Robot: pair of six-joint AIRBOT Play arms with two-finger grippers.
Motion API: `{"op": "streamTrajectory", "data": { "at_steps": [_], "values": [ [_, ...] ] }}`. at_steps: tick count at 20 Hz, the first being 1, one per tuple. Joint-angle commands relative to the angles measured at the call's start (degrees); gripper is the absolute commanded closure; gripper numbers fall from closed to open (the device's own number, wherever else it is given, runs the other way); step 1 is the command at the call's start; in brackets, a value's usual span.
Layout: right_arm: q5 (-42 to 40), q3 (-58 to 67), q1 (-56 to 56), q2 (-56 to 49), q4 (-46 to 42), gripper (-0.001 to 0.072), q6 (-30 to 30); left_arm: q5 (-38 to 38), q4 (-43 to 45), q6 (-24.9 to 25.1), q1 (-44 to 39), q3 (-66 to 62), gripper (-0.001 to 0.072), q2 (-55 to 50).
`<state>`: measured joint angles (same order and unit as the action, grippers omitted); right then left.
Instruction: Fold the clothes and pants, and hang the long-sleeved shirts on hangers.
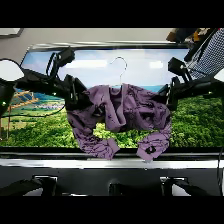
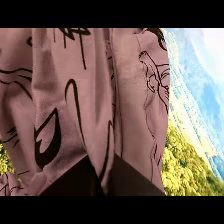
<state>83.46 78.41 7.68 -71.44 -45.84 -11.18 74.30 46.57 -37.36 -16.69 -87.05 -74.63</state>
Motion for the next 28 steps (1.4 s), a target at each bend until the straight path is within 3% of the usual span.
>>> {"op": "streamTrajectory", "data": {
  "at_steps": [1,3,6,9,11,14,17,20,24,28],
  "values": [
    [-4.2,0.0,0.0,5.2,-4.2,0.0670,-11.0,-14.7,0.4,-9.6,0.9,0.0,0.0133,-0.2],
    [-6.1,0.0,0.0,8.9,-7.5,0.0670,-16.7,-23.3,0.3,-15.0,2.3,0.0,0.0134,-0.1],
    [-8.8,0.0,0.0,15.0,-14.2,0.0670,-26.6,-34.1,0.3,-31.8,5.2,0.0,0.0134,0.0],
    [-16.0,0.0,0.0,22.4,-25.9,0.0669,-47.1,-32.5,0.3,-44.0,7.5,0.0,0.0136,0.1],
    [-18.5,0.0,0.0,27.4,-35.2,0.0668,-58.5,-28.8,0.3,-44.1,7.6,0.0,0.0137,0.2],
    [-15.8,0.0,0.0,34.2,-46.8,0.0668,-68.7,-24.8,0.3,-44.1,7.1,0.0,0.0137,0.2],
    [-10.8,0.2,0.0,39.4,-67.7,0.0667,-90.7,-22.1,0.3,-44.1,6.1,0.0,0.0136,0.2],
    [-5.4,4.3,0.0,41.2,-78.1,0.0668,-96.3,-20.1,0.3,-44.2,4.7,0.0,0.0136,0.2],
    [4.5,12.8,0.0,35.7,-94.0,0.0669,-104.3,-19.0,0.3,-44.2,2.5,0.0,0.0137,0.1],
    [4.1,18.6,0.0,26.9,-106.2,0.0669,-109.5,-18.8,0.3,-44.2,1.0,0.0,0.0137,0.0]
  ]
}}
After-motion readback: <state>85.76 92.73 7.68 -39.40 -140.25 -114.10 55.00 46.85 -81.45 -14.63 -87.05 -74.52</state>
